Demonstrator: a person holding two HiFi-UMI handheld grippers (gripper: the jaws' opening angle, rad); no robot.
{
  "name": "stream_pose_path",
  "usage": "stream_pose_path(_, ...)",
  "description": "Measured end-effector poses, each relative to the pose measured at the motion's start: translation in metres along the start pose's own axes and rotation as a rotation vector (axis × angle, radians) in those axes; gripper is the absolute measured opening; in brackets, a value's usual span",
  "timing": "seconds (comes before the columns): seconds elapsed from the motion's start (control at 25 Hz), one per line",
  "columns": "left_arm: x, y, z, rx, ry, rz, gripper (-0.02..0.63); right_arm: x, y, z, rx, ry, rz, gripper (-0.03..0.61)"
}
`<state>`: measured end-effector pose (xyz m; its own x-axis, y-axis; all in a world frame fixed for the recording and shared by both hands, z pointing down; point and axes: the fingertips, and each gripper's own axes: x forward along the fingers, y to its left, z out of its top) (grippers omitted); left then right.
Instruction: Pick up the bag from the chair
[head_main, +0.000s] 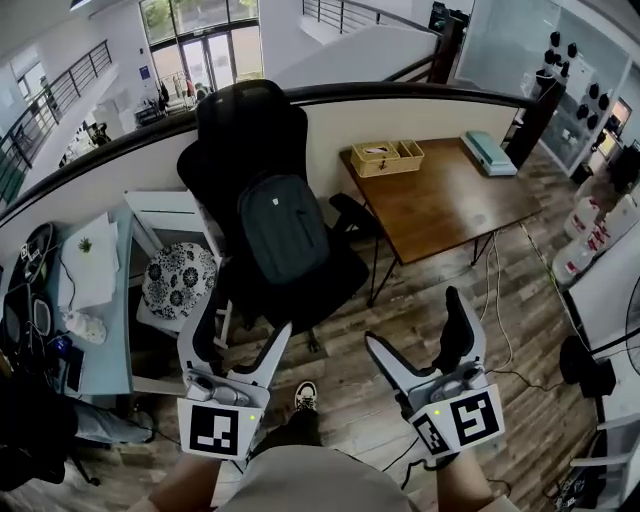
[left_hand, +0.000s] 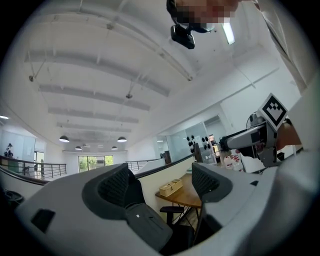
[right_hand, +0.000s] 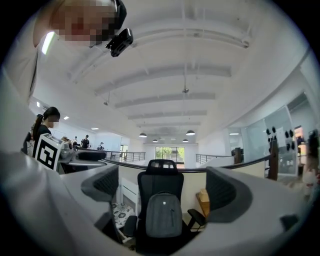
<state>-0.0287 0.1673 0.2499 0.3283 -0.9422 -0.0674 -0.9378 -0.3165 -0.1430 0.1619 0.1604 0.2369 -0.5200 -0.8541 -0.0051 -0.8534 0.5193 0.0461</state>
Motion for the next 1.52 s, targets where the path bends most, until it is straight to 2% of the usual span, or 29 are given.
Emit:
stream_pose_path(0.4, 0.116, 0.103, -0.025, -0.006, 0.011, 0.017, 0.382, 0.171, -0.032, -0.005, -0.002, 0.004, 0.016, 0.54)
stream_pose_path(0.64, 0.15, 0.138, -0.039, -0.016, 0.02, 0.029, 0.382, 0.224, -0.039, -0.007, -0.002, 0.008, 0.033, 0.537)
stream_pose_path(0.84, 0.173, 0.154, -0.05, -0.014, 0.033, 0.054, 0.382, 0.259, -0.05, -0.022, -0.016, 0.043, 0.054, 0.537)
stream_pose_path(1.0, 0.199, 0.161, -0.059, -0.004, 0.043, 0.083, 0.382, 0.289, -0.066, -0.024, -0.012, 0.029, 0.084, 0.537)
stream_pose_path(1.24, 0.247, 0.167, -0.065, 0.011, 0.066, 0.164, 0.382, 0.34, -0.103, -0.03, 0.001, 0.022, 0.171, 0.537)
stream_pose_path(1.52, 0.309, 0.178, -0.06, 0.029, 0.105, 0.312, 0.382, 0.412, -0.151, -0.03, 0.024, 0.023, 0.325, 0.537)
